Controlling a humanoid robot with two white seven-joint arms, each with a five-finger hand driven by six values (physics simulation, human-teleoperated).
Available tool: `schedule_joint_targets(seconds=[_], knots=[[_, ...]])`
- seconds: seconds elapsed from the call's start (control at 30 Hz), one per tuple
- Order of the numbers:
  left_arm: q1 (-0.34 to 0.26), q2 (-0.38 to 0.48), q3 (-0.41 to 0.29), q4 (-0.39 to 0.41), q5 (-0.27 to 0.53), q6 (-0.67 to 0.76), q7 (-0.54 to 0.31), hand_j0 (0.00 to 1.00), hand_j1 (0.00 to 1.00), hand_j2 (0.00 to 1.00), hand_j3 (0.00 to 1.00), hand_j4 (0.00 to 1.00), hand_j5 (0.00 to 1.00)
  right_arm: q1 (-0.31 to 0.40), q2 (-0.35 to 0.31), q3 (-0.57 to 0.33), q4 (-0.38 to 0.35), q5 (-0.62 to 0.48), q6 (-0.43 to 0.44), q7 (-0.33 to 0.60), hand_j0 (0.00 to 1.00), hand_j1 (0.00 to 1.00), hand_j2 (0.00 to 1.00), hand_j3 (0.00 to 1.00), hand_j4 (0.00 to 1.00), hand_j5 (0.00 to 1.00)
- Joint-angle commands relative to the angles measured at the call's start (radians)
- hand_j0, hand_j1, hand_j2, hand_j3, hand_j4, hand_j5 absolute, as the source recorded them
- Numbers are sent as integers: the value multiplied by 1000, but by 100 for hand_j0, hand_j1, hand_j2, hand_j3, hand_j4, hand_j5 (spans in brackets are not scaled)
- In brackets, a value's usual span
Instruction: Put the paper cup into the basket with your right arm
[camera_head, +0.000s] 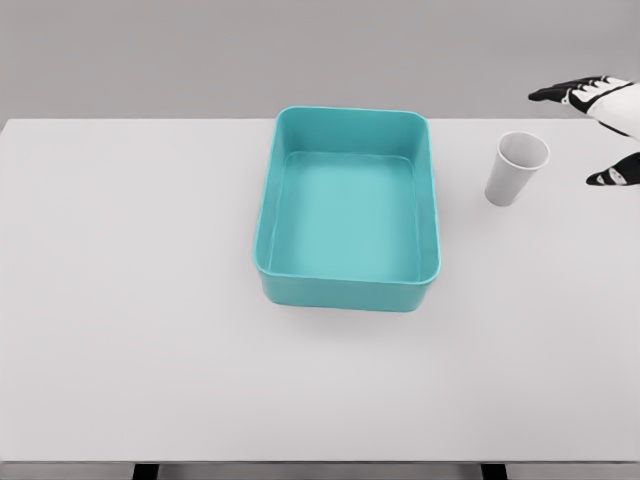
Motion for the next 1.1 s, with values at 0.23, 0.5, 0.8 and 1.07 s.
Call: schedule_joint_targets(seconds=[0.23,0.5,0.8,1.07], knots=[[2,0,1,0,0,0,0,100,100,100,100,100,100,-3,28,-9,53,-107,7,125,98,98,98,98,98,98],[0,0,0,0,0,0,0,100,100,100,100,100,100,-41,128,-12,455,-603,7,197,90,90,90,90,90,90],[2,0,0,0,0,0,0,100,100,100,100,100,100,-75,252,48,518,-460,1,197,88,88,88,88,88,88],[2,0,0,0,0,0,0,100,100,100,100,100,100,-120,314,52,625,-446,-8,197,89,89,89,89,89,89]])
